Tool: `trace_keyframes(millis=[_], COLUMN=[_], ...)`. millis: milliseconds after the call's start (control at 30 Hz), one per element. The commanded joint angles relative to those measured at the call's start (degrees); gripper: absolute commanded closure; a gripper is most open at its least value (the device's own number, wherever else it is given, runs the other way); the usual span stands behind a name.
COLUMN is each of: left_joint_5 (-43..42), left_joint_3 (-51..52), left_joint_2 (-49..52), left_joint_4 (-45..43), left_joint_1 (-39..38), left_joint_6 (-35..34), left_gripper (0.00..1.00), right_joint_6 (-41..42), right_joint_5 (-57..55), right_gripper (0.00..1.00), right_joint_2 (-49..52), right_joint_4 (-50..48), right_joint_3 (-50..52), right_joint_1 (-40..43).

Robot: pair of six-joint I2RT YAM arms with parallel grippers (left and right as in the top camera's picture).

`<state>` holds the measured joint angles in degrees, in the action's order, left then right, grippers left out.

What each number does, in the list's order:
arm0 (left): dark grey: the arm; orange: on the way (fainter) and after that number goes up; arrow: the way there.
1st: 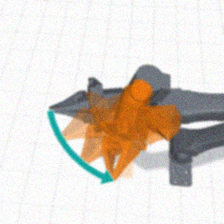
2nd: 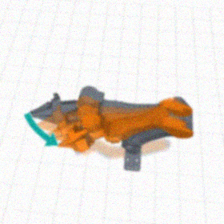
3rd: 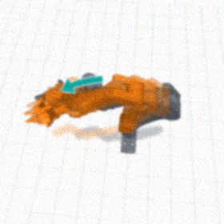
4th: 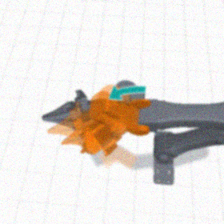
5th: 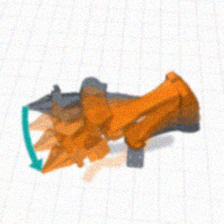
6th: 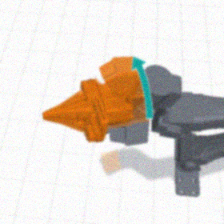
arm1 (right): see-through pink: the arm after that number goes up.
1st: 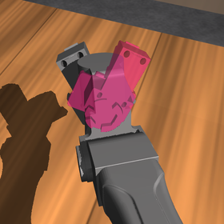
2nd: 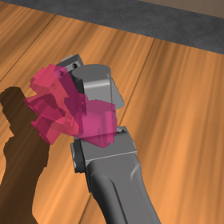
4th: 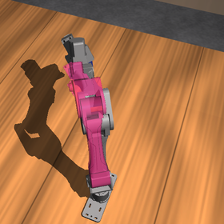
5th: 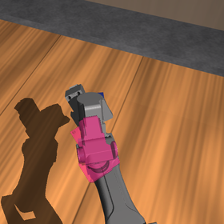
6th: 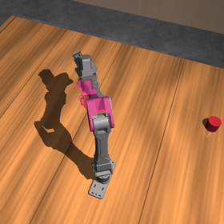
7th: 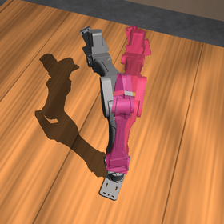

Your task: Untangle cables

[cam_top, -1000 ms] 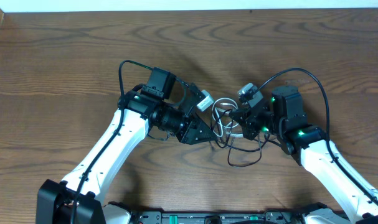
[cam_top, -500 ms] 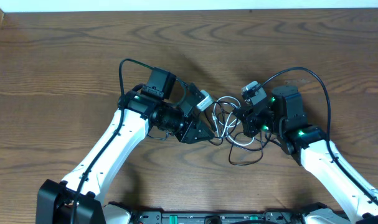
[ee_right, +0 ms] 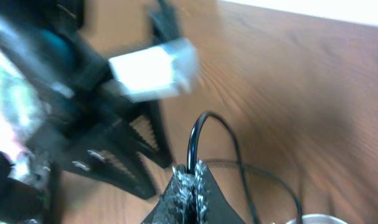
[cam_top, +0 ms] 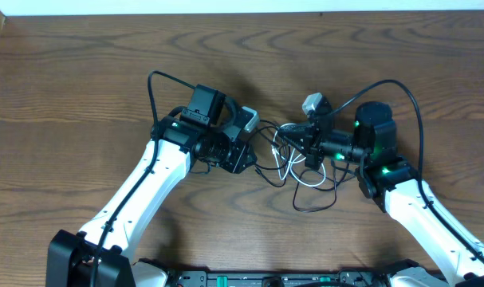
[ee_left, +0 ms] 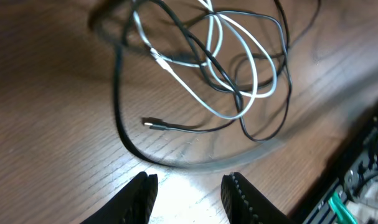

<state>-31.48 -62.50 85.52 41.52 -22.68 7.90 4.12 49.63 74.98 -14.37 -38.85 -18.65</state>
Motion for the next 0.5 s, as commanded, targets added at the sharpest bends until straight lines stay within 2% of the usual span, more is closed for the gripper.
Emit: trace_keyframes(millis=[0, 233, 467], left_joint_5=[2.60, 2.60, 2.60], left_joint_3=[-0.55, -0.55, -0.52], left_joint_2=[0.22, 0.22, 0.22], left_joint_4=[-0.31, -0.26, -0.35], left_joint_1=[-0.07, -0.07, -0.07], left_joint_6=[-2.71, -2.71, -2.71], left_gripper=[0.61, 0.54, 0.54], right_joint_6=[6.14, 12.48, 14.16], right_joint_5=[8.35, 8.66, 8.63], right_gripper=[0.99, 0.99, 0.99], right_joint_2=[0.02, 0.02, 0.02], right_joint_4=[-4.70, -13.14, -15.15], right_joint_3=[-0.42, -0.42, -0.42], right_joint_1=[-0.17, -0.17, -0.17])
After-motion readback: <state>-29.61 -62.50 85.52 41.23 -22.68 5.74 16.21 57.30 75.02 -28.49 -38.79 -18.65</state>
